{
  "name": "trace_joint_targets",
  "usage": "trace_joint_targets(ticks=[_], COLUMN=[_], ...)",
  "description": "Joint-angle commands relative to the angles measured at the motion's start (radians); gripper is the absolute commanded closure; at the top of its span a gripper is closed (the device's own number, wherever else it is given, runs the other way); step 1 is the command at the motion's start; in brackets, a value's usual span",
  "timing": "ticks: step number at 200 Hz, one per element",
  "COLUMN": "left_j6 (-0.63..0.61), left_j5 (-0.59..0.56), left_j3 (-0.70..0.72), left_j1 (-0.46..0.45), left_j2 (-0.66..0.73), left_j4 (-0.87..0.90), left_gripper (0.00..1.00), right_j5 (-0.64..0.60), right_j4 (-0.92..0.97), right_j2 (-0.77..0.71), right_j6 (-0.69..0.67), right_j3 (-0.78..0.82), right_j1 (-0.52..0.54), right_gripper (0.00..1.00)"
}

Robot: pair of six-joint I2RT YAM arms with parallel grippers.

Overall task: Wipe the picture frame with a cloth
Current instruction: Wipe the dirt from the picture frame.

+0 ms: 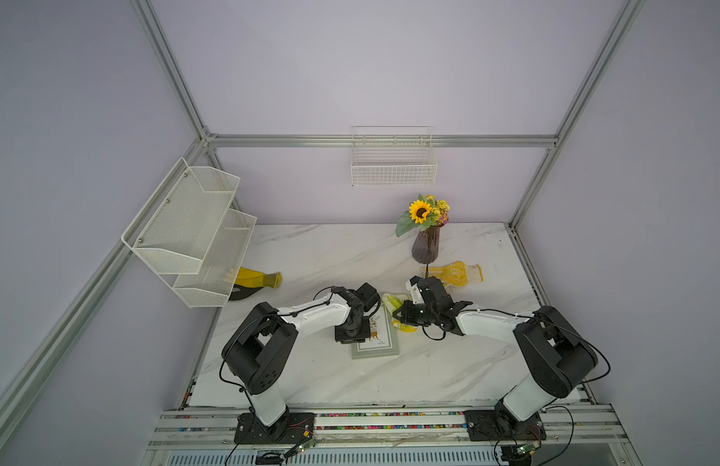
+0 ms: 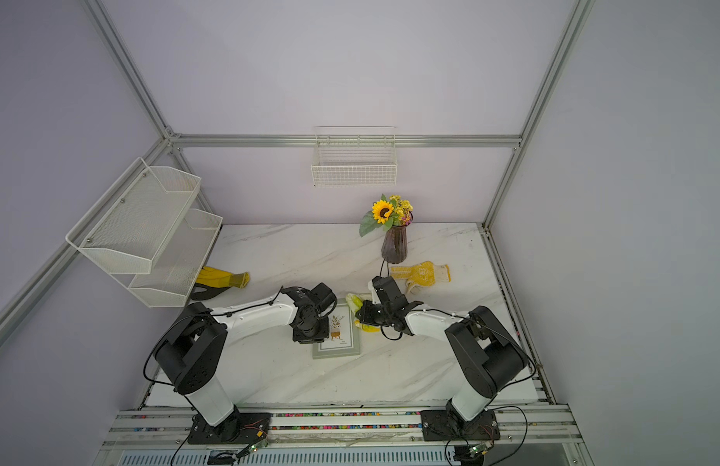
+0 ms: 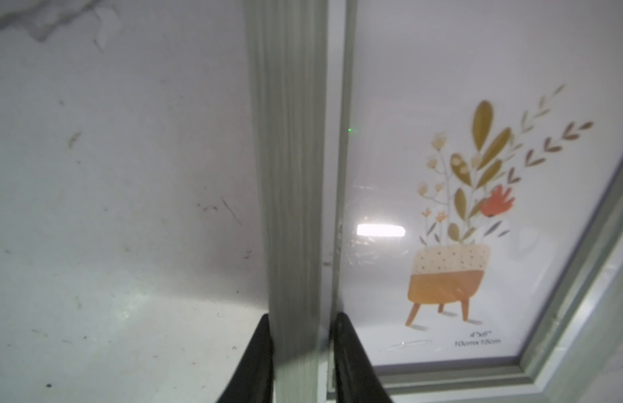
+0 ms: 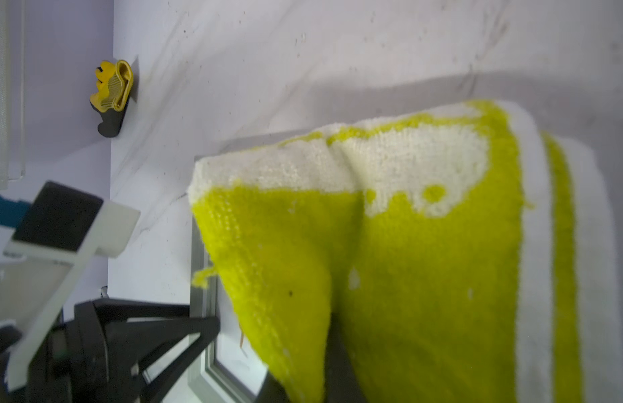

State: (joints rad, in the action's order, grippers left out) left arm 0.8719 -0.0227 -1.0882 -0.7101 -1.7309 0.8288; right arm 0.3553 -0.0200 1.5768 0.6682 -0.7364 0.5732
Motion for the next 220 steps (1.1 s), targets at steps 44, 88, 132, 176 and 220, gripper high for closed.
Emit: trace_joint_targets(ticks=[44,88,132,176,220], left_j6=[0.0,-0.01,-0.014,-0.019,-0.029], left_j5=[-0.009,-0.01,-0.005,-0.003,-0.003], left_j3=[0.012,-0.001,-0.01,-0.001,-0.003], left_j1=[-0.002,-0.002,-0.002,-0.004,-0.006], left_j2=[-0.063,-0.062,-0.074,-0.072,-0.072], left_j4=[-0.054,-0.055,-0.053,-0.053,-0.051], left_gripper=[0.89,0.89,0.89,0.89,0.89], right_j5=[0.039,0.046,0.092,0.234,0.209], right_j4=[0.063,0.019,-0.087,-0.153,-0.102], right_j2=[-0.126,-0.165,-0.139,0.102,0.131], right_j6=[0.095,0.216,0.269,0.203,0.204], right_j3=[0.081,0.135,0.142,-0.012,-0.017], right_j1=[0.17,0.282,0.349,0.376,0.384], right_gripper=[1.0,1.0,1.0,1.0,1.0])
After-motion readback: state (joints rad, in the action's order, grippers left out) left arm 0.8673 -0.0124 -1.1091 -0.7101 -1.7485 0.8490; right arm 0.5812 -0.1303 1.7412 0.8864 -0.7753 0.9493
